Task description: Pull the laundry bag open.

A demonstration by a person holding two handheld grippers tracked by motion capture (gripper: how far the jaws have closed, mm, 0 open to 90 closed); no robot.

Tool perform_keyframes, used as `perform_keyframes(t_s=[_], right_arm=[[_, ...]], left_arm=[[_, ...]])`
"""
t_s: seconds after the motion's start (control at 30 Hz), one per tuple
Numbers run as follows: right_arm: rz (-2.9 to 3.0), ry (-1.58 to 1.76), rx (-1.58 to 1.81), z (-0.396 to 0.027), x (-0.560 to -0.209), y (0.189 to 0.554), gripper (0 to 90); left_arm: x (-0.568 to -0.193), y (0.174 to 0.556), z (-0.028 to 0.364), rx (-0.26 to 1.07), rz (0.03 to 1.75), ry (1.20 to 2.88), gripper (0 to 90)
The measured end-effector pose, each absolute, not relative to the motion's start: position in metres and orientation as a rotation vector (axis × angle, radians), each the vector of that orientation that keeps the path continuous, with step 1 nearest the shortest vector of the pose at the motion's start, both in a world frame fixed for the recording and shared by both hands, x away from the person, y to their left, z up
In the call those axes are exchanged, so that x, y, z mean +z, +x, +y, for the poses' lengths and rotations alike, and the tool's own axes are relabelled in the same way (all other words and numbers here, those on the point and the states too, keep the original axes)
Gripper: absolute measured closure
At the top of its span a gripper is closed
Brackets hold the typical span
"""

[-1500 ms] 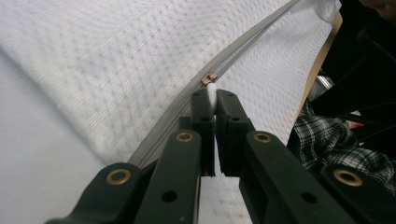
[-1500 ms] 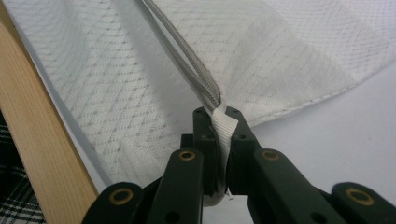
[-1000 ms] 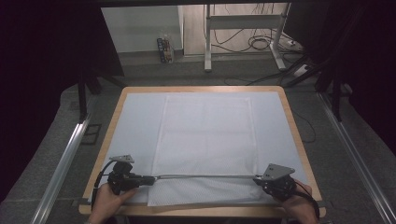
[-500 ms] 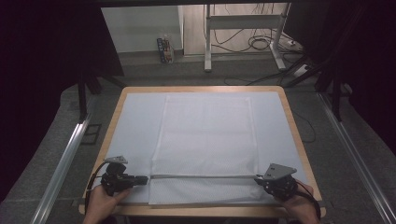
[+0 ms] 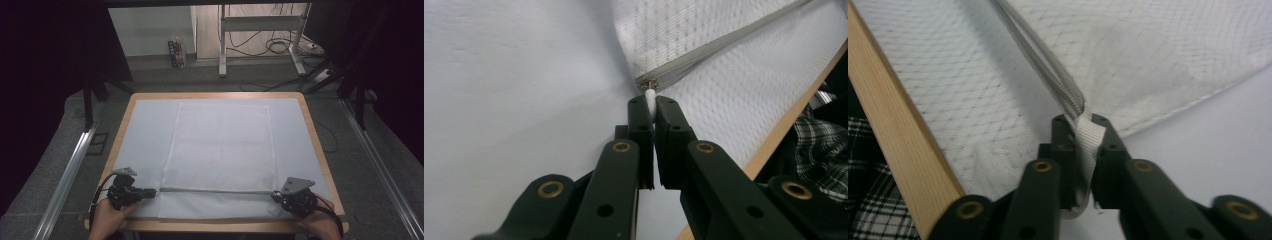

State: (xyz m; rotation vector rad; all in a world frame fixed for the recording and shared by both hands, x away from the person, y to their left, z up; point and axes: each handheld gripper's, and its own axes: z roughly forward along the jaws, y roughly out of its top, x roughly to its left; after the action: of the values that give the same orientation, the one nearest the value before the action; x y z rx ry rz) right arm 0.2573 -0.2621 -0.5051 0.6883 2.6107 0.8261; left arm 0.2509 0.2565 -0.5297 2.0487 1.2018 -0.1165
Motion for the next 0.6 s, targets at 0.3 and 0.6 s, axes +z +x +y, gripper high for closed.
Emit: perform_keyframes(t_s=[0.3,0.6], right_arm=[[2.656,0.759,0.837,-0.27,-0.508,0.25,39.3],[2.647,0.807,0.847,-0.292,-0.51,0.247,34.8]], left_arm=[[-0.532,0.247,0.257,-0.106,1.205,2.051,86.9],[-0.532,0.245,0.256,-0.095,1.205,2.061,86.5]])
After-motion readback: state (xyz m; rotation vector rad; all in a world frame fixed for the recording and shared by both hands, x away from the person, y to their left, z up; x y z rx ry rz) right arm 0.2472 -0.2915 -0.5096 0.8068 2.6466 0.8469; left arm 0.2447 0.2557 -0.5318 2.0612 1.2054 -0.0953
